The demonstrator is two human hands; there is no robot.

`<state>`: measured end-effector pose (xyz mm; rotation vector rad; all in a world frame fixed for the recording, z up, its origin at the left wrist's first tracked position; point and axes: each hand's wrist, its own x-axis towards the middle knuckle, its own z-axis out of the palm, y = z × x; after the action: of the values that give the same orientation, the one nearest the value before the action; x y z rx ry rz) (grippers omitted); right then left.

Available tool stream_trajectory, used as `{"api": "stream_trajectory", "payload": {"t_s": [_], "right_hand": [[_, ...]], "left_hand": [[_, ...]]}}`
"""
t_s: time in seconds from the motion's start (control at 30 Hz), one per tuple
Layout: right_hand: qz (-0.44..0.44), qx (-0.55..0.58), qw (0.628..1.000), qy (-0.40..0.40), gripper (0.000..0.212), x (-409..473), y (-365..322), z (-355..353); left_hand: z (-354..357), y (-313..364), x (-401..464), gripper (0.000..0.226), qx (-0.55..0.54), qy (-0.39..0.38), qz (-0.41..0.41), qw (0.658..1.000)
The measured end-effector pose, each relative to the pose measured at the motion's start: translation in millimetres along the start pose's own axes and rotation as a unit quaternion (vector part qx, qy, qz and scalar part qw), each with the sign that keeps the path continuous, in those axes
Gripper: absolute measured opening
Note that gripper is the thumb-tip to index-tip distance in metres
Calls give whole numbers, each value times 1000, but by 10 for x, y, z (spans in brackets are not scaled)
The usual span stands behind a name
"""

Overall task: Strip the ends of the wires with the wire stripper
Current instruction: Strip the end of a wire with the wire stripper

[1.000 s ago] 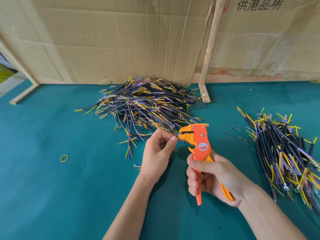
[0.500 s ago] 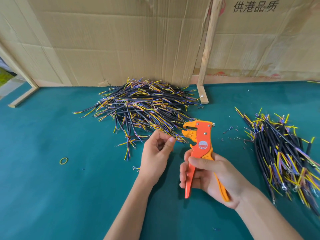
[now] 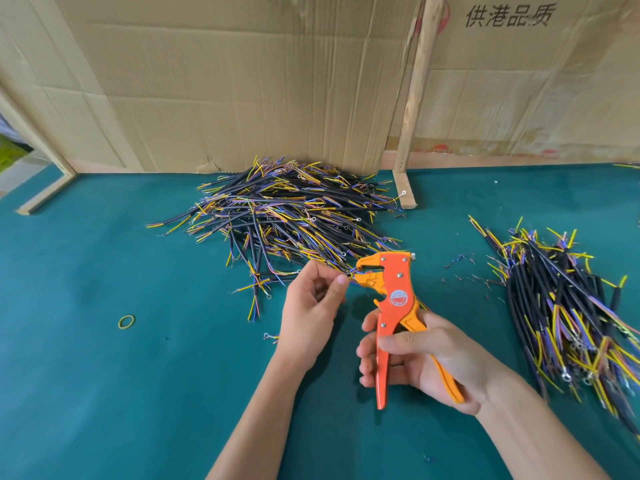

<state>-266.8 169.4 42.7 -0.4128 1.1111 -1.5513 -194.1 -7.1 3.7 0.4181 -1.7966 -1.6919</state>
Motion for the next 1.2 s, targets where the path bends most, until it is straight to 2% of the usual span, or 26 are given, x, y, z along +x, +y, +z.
{"api": "stream_trajectory", "payload": {"t_s": [0.4,0.57,0.67,0.83,0.97,1.03,1.1,1.2], "right_hand": [[0,9,1000,25,24,39,2,45],[-16,-13,994,110,46,72,15,104],[-18,-21,993,112,52,64,40,114],[-29,73,995,59,31,11,-18,45],[-44,149,984,87,39,27,-30,-31],[-33,182,978,96,47,43,-26,-52],[-23,195,977,88,51,52,-22,-67],[-16,174,982,73,48,38,-26,-57]], "left_hand": [[-8,38,-9,17,-6,-3,-6,1000],[-6,33,-5,16,14,-7,-5,1000],[-12,32,-5,14,0,-8,-11,1000],[0,37,-7,10,-7,-3,-20,1000],[63,186,54,14,41,4,-76,996],[150,466,185,15,52,11,-76,996],[336,819,363,15,45,-18,-51,998],[782,1281,577,11,-7,-130,-49,990]]}}
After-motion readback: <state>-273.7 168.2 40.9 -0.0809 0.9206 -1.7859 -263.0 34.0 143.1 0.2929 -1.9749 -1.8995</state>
